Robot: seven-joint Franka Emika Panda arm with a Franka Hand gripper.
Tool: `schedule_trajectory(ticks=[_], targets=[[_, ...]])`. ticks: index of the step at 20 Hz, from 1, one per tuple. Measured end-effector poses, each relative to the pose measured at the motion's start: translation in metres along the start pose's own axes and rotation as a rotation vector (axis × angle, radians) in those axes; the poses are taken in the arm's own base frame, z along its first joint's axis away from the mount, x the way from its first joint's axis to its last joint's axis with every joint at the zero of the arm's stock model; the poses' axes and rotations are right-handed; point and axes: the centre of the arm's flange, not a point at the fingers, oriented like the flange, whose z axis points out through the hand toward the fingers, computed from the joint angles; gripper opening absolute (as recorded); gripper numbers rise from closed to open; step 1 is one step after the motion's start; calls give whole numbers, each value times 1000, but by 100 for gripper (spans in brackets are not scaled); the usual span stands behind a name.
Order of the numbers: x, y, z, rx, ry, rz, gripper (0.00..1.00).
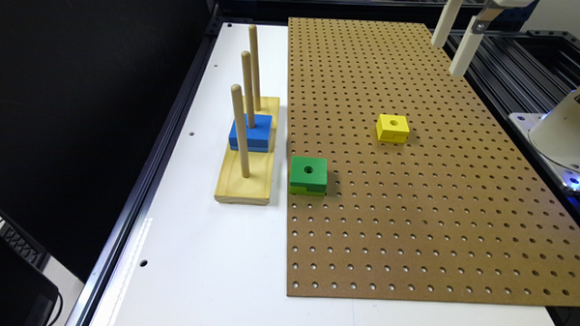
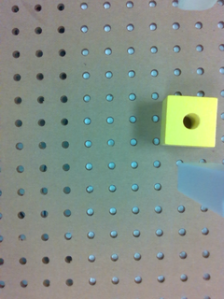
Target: Pick up green block.
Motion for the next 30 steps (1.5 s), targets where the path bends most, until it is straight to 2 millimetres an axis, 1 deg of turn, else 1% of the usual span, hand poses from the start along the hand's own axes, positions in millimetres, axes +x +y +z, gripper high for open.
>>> schedule_trajectory(ticks=[15, 24, 30], targets=[[-1, -1, -1, 0, 3, -4, 100], [-3, -7, -3, 11, 14, -16, 100], [0, -10, -7, 25, 29, -17, 100]])
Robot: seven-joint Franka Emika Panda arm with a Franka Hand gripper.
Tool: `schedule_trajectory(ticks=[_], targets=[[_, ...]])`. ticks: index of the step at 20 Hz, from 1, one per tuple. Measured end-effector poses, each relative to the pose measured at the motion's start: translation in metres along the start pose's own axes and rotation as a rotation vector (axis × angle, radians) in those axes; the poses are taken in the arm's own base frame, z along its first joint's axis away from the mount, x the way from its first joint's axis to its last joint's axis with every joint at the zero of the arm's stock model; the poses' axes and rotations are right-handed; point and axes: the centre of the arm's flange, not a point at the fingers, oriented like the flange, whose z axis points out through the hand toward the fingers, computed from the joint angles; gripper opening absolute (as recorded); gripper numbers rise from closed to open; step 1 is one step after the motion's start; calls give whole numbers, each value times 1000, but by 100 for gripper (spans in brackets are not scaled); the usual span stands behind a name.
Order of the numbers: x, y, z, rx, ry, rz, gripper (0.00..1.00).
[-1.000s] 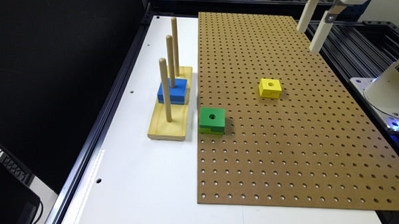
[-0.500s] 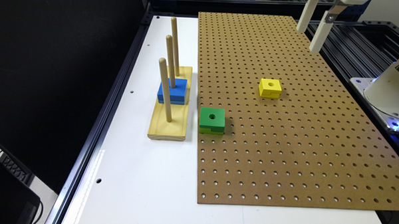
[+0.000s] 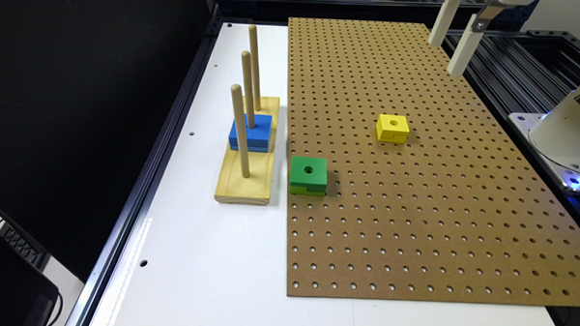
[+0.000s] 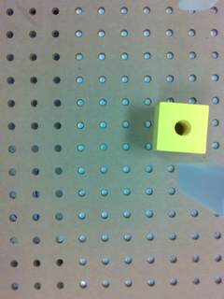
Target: Pick up green block.
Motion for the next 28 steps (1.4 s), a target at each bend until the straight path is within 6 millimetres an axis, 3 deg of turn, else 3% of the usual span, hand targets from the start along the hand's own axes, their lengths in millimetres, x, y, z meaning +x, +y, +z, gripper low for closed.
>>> schedule_trajectory(ticks=[5, 16, 28], targets=[[6, -11, -1, 10, 10, -2, 100], [24, -58, 7, -2, -5, -10, 100], [5, -90, 3, 8, -6, -12, 100]])
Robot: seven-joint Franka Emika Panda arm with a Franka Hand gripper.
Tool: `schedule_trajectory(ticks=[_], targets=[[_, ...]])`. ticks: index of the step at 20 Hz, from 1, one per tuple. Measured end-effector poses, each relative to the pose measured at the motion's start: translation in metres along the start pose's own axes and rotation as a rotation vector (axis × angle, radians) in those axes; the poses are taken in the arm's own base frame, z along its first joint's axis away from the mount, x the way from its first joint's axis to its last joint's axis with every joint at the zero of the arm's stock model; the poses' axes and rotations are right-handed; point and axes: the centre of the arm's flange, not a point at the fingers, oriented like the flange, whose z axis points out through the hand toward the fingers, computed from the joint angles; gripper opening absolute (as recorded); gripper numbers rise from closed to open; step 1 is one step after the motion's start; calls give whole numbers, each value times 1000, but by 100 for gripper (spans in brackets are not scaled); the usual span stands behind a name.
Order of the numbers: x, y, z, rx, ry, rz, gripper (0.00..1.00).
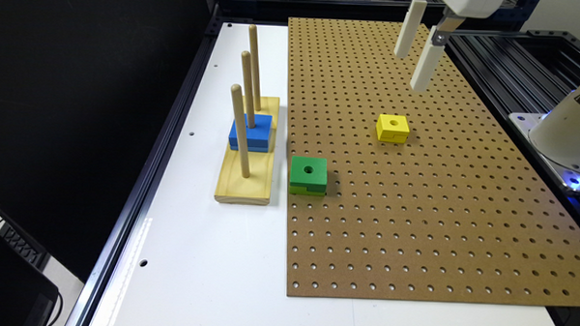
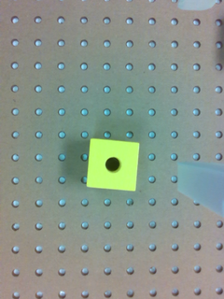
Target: Pick up green block.
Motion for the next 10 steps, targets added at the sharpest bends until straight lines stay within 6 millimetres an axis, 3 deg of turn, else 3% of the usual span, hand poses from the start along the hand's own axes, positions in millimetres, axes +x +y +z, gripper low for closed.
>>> schedule_trajectory(ticks=[10], targets=[[19, -46, 4, 3, -21, 1, 100]])
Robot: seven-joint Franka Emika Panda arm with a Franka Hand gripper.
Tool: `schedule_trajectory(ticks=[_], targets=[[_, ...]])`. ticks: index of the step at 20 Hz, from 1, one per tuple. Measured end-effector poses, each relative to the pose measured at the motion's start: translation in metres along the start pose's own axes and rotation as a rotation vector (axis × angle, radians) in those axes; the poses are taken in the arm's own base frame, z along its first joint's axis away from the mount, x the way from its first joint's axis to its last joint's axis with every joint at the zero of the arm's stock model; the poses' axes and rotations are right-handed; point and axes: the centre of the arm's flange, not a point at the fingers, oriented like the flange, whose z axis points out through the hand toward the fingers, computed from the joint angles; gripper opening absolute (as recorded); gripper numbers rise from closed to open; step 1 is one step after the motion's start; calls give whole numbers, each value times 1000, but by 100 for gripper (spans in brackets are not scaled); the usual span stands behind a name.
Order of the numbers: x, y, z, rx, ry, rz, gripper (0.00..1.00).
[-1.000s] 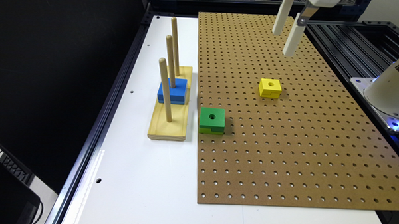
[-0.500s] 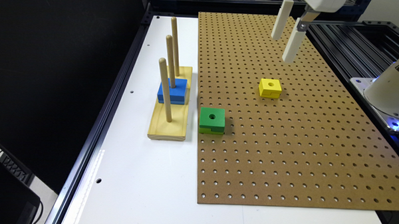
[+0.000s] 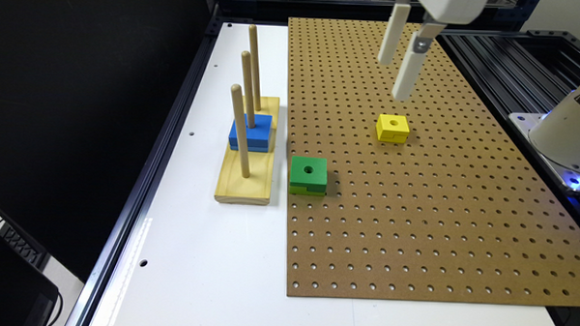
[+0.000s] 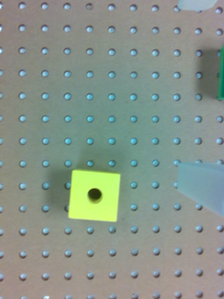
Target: Pick up green block.
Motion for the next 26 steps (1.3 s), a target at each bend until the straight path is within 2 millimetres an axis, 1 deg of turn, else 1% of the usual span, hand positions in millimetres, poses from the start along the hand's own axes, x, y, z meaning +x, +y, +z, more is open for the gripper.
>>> schedule_trajectory(ticks=[4, 9, 16, 19, 22, 24, 26], targets=[[6, -9, 4, -1, -10, 0, 100], [5, -12, 4, 0, -9, -3, 100], [3, -30, 1, 10, -5, -3, 100], [5, -43, 0, 19, -5, -2, 100], [10, -54, 5, 19, -15, -2, 100], [13, -57, 7, 18, -20, -2, 100], [14, -57, 14, 12, -27, 0, 100]])
